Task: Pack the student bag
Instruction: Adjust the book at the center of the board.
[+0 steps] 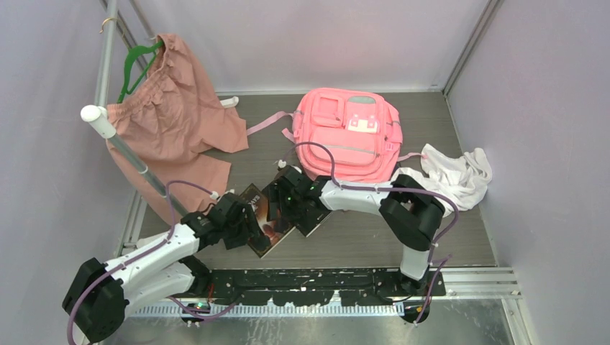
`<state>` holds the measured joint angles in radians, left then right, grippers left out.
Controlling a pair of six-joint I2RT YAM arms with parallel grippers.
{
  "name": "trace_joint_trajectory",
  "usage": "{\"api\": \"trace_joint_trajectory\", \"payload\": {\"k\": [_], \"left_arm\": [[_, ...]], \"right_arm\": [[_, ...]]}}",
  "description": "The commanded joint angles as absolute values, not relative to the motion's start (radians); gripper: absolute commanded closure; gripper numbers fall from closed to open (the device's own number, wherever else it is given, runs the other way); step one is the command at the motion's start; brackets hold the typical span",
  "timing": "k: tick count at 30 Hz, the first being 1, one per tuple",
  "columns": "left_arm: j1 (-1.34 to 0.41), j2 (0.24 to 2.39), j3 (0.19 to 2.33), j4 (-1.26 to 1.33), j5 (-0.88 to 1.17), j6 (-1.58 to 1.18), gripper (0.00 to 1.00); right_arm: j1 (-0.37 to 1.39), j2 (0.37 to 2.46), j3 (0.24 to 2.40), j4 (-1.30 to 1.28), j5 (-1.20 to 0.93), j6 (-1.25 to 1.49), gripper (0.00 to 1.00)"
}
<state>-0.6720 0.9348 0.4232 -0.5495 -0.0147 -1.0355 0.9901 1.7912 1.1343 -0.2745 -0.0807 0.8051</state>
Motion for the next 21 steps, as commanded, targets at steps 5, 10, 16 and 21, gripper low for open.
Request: {"api": "trace_joint_trajectory", "payload": {"k": [5,10,16,21], "left_arm": [[-0.673,0.795,0.423,-0.557,-0.094,-1.032,0.31],[-0.672,0.746,0.457,-0.627,-0.138,-1.006,0.3],[-0.672,0.753,0.46,-0.649,-0.157,-1.02,0.3],[-0.673,0.774,0.455,-0.665,-0.179,-1.05,0.3]], "right_arm": [[0.986,1.858,1.245,-0.36,0.028,0.71,0.21],[0.986,1.868,1.27,-0.407,0.104,0.678,0.18],[0.991,1.886,1.277,-0.432,0.125,0.652,0.16],[0.995,1.895,1.255,-0.347,-0.035,0.666,0.21]]}}
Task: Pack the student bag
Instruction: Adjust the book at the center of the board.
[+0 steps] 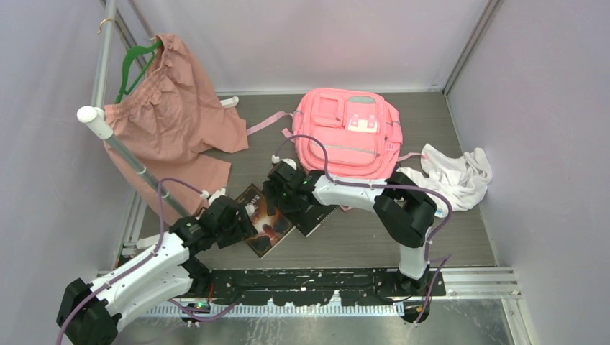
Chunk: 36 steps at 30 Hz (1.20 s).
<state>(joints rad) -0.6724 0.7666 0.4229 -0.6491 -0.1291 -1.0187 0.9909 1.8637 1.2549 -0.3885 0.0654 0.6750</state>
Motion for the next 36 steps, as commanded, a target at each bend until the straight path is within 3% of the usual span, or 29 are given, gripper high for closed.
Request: {"api": "trace_joint_trajectory", "payload": {"k": [1,15,22,24,32,36], "left_arm": [[-0.671,0.775,0.453,-0.667,-0.185,-1.055,0.3],[-0.663,0.795,0.368,-0.56,-0.117,-1.066,0.32],[-0.663,0.829,0.342,-0.53,-0.102,-1.06,0.32],[-0.663,0.83,0.338,-0.531,-0.1,-1.058,0.32],[-0.663,0.806,0.315,-0.478,-0.07,-1.063,0.33],[-0.663,0.813,0.327,-0.483,-0.063,-1.053,0.34]], "right_arm": [[1.0,1.902,1.258,-0.337,-0.064,0.669,0.23],[1.026,1.941,1.251,-0.292,-0.211,0.666,0.38],[1.025,1.944,1.222,-0.278,-0.19,0.669,0.34],[1.025,1.943,1.217,-0.268,-0.195,0.674,0.41],[1.025,1.94,1.226,-0.268,-0.23,0.698,0.98],[1.026,1.879,1.202,-0.278,-0.207,0.71,0.99]]}}
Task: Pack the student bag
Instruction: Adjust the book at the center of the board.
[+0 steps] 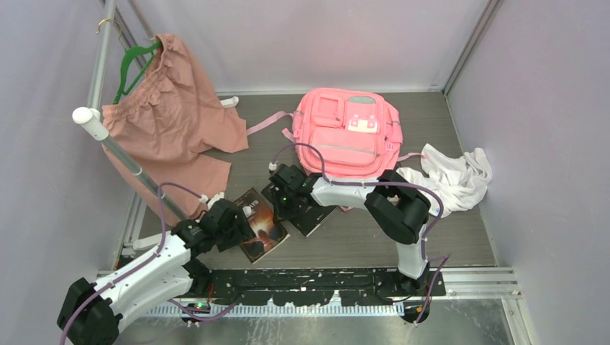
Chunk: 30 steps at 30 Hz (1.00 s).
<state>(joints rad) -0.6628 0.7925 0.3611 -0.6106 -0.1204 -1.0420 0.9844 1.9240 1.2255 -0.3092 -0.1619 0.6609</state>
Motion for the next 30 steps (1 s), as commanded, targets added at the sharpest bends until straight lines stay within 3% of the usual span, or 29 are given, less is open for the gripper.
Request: {"api": "trace_joint_trajectory", "payload": {"k": [1,17,30], "left_arm": [[-0.663,0.813,0.334,-0.489,-0.066,-1.051,0.34],[-0.661,0.798,0.385,-0.549,-0.14,-1.019,0.32],[-0.641,0.851,0.449,-0.57,-0.183,-0.946,0.32]], "right_arm": [[1.025,1.855,1.195,-0.279,-0.205,0.712,0.99],[1.035,1.572,0.985,-0.341,-0.144,0.74,0.99],[1.035,1.47,0.9,-0.467,-0.094,0.704,0.99]]}}
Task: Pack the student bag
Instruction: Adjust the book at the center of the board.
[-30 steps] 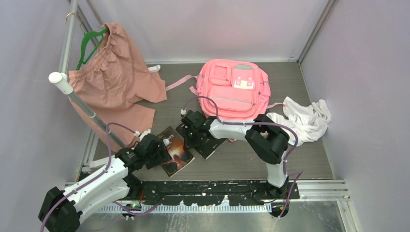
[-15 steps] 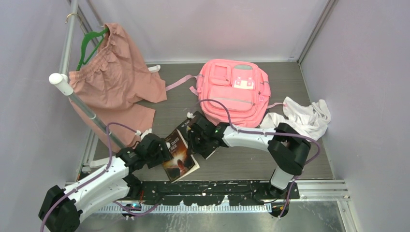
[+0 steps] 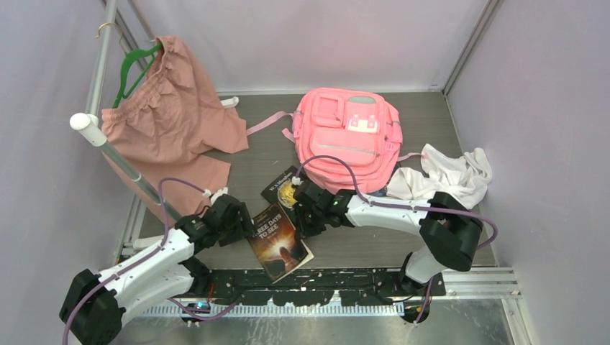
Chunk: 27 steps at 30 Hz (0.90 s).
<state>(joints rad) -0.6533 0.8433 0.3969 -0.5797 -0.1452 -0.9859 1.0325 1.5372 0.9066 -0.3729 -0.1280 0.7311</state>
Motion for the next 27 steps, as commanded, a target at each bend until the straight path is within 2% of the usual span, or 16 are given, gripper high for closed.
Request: {"api": "trace_joint_trajectory", "payload": {"k": [1,6,15,16,18,19,20,22,27], "left_arm": [[-0.64,0.855,0.454,-0.569,-0.181,-0.942,0.32],[-0.637,0.866,0.46,-0.546,-0.151,-0.927,0.32],[-0.639,0.879,0.432,-0.465,0.055,-0.896,0.35],[-0.639,0.879,0.429,-0.454,0.073,-0.896,0.36],[-0.638,0.88,0.426,-0.435,0.111,-0.894,0.37],[-0.638,0.88,0.428,-0.428,0.129,-0.894,0.37],[-0.638,0.881,0.429,-0.42,0.146,-0.894,0.37],[-0.639,0.884,0.429,-0.413,0.177,-0.893,0.37],[-0.64,0.884,0.414,-0.414,0.223,-0.892,0.38]], "right_arm": [[1.035,1.458,0.902,-0.484,-0.086,0.697,0.99],[1.035,1.4,0.928,-0.551,-0.051,0.667,0.99],[1.035,1.37,0.906,-0.611,0.03,0.654,0.99],[1.035,1.379,0.905,-0.613,0.039,0.655,0.94],[1.034,1.394,0.907,-0.611,0.04,0.657,0.52],[1.034,1.396,0.904,-0.604,0.042,0.663,0.38],[1.035,1.394,0.896,-0.594,0.05,0.671,0.28],[1.024,1.384,0.869,-0.562,0.048,0.689,0.22],[0.936,1.362,0.75,-0.408,-0.105,0.753,0.19]]}}
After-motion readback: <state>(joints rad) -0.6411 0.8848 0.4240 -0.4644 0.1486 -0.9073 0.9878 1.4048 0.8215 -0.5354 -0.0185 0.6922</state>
